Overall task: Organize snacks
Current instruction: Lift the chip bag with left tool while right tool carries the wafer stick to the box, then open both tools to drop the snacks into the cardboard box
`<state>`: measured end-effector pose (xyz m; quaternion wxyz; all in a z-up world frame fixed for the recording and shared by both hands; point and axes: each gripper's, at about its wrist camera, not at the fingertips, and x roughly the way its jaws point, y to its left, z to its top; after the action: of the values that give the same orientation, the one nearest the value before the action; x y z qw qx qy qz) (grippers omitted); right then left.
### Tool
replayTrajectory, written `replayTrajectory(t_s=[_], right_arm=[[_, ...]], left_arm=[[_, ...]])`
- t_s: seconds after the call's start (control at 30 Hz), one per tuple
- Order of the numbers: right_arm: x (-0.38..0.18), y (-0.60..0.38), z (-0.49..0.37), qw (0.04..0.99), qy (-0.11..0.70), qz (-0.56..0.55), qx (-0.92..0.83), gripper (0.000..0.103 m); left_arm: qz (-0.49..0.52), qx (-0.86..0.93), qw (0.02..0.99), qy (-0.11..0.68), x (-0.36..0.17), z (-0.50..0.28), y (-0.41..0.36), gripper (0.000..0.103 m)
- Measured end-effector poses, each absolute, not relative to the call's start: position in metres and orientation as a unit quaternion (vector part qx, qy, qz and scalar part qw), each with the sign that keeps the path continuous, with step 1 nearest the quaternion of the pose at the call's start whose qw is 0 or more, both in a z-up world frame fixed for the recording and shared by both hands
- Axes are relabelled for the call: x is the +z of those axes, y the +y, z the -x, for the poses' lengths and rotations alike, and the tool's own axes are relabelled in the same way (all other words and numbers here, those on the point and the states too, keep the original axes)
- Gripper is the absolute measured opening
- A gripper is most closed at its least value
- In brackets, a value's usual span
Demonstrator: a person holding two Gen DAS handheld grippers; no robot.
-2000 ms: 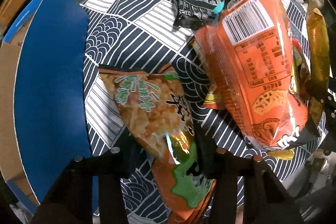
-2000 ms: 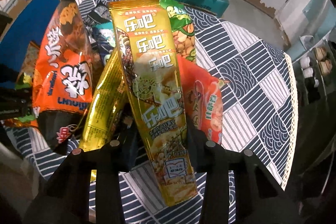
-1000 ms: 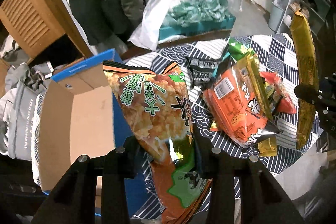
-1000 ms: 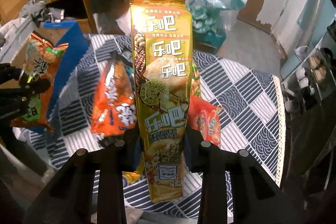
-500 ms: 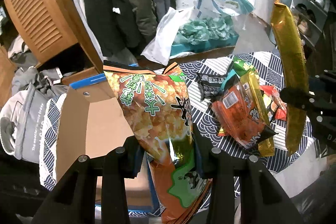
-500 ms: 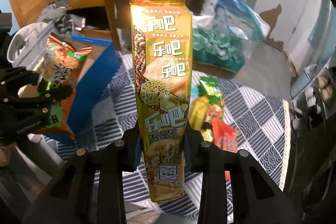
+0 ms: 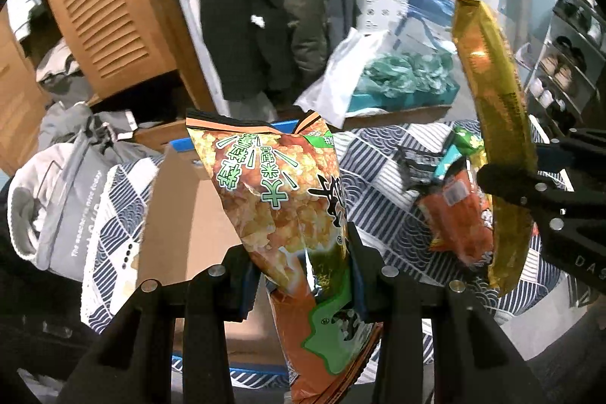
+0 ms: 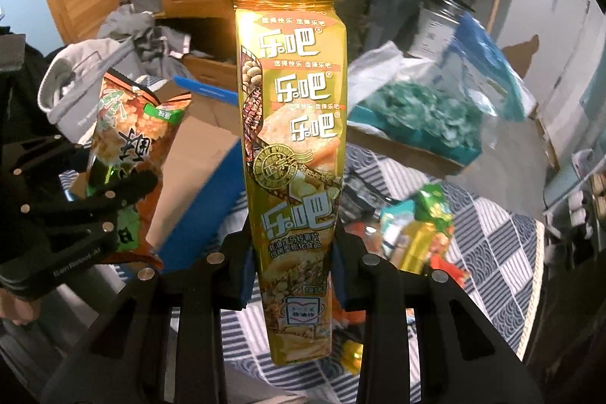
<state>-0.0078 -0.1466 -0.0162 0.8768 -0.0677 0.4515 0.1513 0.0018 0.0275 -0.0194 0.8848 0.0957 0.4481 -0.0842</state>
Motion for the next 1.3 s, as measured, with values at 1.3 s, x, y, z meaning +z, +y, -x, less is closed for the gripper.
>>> replayTrajectory(t_s=[1.3], right_arm=[[-0.068, 0.027, -0.065, 0.805, 0.540, 0.065, 0.239, 0.036]], left_arm=[[-0.075, 0.051, 0.862, 0.499, -0.066, -0.027, 0.159, 0.044]])
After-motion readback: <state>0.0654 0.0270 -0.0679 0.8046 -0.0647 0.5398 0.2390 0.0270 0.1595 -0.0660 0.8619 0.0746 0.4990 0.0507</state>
